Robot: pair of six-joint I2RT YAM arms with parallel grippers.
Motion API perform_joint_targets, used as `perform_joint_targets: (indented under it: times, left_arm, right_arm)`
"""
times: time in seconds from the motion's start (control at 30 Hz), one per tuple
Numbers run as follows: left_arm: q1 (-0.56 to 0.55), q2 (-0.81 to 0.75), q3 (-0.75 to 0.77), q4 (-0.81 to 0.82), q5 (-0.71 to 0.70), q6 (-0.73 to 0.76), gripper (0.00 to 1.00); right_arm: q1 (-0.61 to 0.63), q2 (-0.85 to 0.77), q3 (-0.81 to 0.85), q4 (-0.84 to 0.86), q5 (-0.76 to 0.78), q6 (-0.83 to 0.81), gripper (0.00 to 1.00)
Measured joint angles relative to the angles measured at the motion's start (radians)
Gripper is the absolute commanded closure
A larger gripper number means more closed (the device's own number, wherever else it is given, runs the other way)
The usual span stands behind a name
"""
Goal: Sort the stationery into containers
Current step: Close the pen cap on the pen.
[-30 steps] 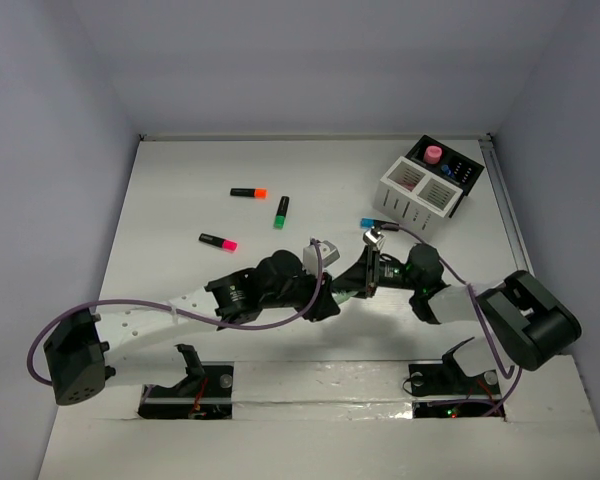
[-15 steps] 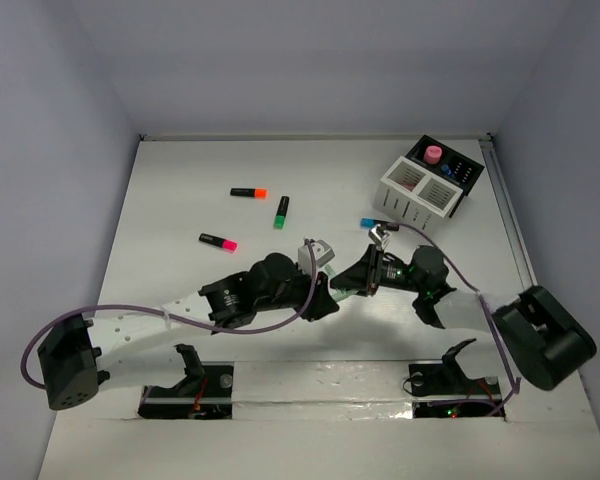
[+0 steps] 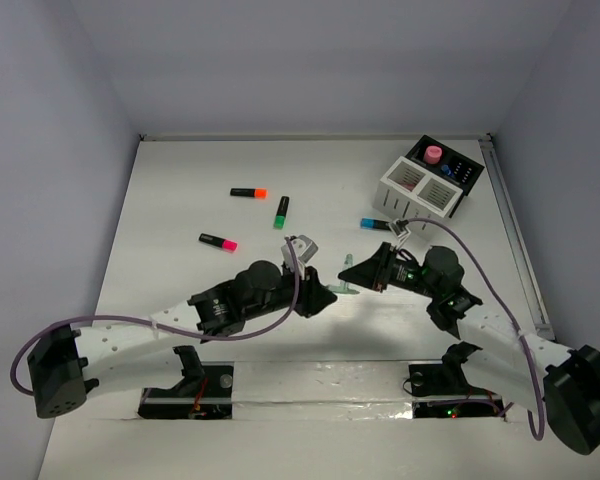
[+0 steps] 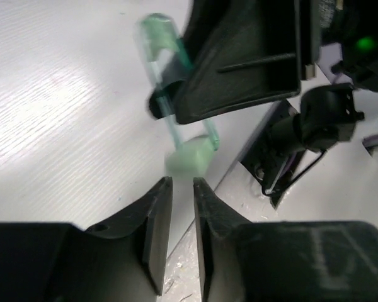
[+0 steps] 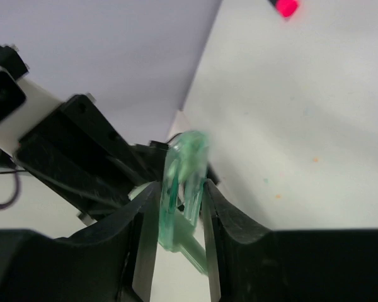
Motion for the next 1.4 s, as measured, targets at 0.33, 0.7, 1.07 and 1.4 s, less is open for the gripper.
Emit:
perform_joint_targets:
  times: [0.33,0.7,1.07,1.4]
  left_arm:
    - [0.017,-0.079,-0.076,0.004,-0.156,-0.066,1.00]
    - [0.017,-0.067,-0.086,0.056,-0.101,-0.057,0.68]
    - [0.017,-0.079,-0.095,0.112,-0.114,0.041,0.32]
    - [0.017,-0.037,-0.101,0.224,-0.042,0.072,0.34]
  right_arm:
    - [-0.011,-0.052,-0.011,-0.064,0.027,-0.076,0.73]
    - [-0.011,0.001,0.036,-0.183,0.029,-0.156,0.81]
    - [-0.011,0.153,0.201,-0.351,-0.128,-0.279,0.86]
    - [-0.011,0.188,0.293,-0.475,-0.278,-0.338,0.87]
